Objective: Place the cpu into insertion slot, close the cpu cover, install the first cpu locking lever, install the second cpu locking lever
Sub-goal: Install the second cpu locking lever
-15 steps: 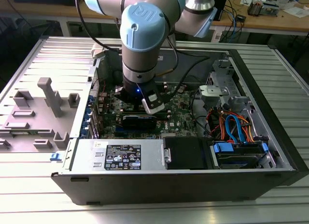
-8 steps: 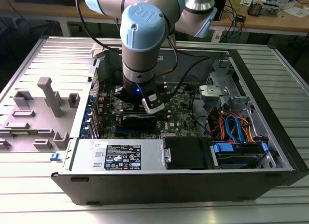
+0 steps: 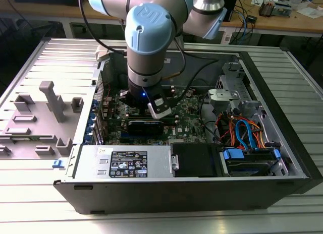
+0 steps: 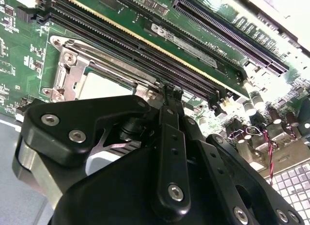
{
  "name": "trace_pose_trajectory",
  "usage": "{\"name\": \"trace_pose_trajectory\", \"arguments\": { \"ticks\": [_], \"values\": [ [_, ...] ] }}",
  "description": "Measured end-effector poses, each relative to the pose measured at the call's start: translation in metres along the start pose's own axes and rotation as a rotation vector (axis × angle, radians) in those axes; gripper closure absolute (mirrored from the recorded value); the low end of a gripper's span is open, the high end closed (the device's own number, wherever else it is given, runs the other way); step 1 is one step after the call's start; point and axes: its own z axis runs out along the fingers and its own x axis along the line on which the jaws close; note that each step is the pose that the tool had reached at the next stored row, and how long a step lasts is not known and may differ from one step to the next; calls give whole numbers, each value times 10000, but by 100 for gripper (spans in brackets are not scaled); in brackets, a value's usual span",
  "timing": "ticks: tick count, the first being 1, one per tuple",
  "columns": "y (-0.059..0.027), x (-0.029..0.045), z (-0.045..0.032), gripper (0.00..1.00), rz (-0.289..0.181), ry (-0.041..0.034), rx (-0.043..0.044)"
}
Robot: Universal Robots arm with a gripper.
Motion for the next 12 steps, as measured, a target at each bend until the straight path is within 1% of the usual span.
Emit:
{"name": "trace_pose_trajectory", "arguments": {
  "ticks": [6,12],
  "values": [
    [2,11,16,89,-1,-1,-25],
    [4,15,28,89,-1,0,-26]
  ]
}}
